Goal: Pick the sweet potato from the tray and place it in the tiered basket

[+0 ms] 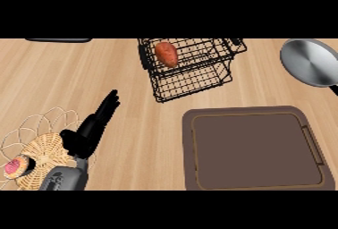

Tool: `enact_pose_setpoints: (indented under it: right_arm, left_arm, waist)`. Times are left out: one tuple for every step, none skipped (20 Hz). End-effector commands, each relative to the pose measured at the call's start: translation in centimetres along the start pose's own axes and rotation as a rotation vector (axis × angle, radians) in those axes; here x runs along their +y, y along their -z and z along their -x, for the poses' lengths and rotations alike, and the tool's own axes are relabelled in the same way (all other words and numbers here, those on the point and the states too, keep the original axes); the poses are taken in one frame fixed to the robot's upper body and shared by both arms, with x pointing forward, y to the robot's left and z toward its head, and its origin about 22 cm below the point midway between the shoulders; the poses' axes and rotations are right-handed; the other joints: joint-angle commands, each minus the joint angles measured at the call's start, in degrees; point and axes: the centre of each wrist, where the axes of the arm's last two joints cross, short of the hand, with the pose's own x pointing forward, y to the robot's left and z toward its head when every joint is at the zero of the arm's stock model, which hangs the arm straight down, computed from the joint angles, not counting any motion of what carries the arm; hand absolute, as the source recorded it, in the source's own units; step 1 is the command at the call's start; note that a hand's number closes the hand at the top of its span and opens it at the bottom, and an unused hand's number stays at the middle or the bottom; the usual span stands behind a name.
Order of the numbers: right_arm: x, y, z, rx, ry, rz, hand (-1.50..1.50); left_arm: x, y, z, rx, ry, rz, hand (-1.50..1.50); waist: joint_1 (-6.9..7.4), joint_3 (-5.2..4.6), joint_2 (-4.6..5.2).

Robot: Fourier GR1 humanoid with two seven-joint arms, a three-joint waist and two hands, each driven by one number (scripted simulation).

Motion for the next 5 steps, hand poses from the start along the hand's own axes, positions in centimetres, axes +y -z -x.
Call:
enact_pose_setpoints:
  right_arm:
    - [-7.5, -1.6, 2.1, -0.017, 0.029, 0.042, -1.50]
    - [-8.9, -2.1, 2.4, -0.024, 0.021, 0.038, -1.50]
    - [-10.0, -2.3, 0.6, -0.027, -0.002, 0.041, -1.50]
    - [-11.7, -3.0, 1.6, -0.006, -0.020, 0.027, -1.50]
    - [-12.8, -3.4, 1.9, -0.011, -0.020, 0.022, -1.50]
  left_arm:
    - [-0.8, 0.4, -0.4, -0.019, -0.010, 0.005, 0.00]
    - [-0.7, 0.5, 0.5, -0.010, -0.004, -0.008, 0.00]
    - [-0.2, 1.3, -1.3, -0.016, -0.002, 0.002, 0.00]
    - [-0.1, -0.2, 0.1, 0.003, 0.003, 0.009, 0.00]
    - [-0.4, 1.0, -0.8, -0.023, 0.006, 0.008, 0.00]
  waist:
    - [0.28, 0.06, 0.35]
    - [-0.16, 0.04, 0.31]
    - [0.57, 0.07, 0.34]
    - [0.79, 0.08, 0.34]
    - [0.71, 0.11, 0.59]
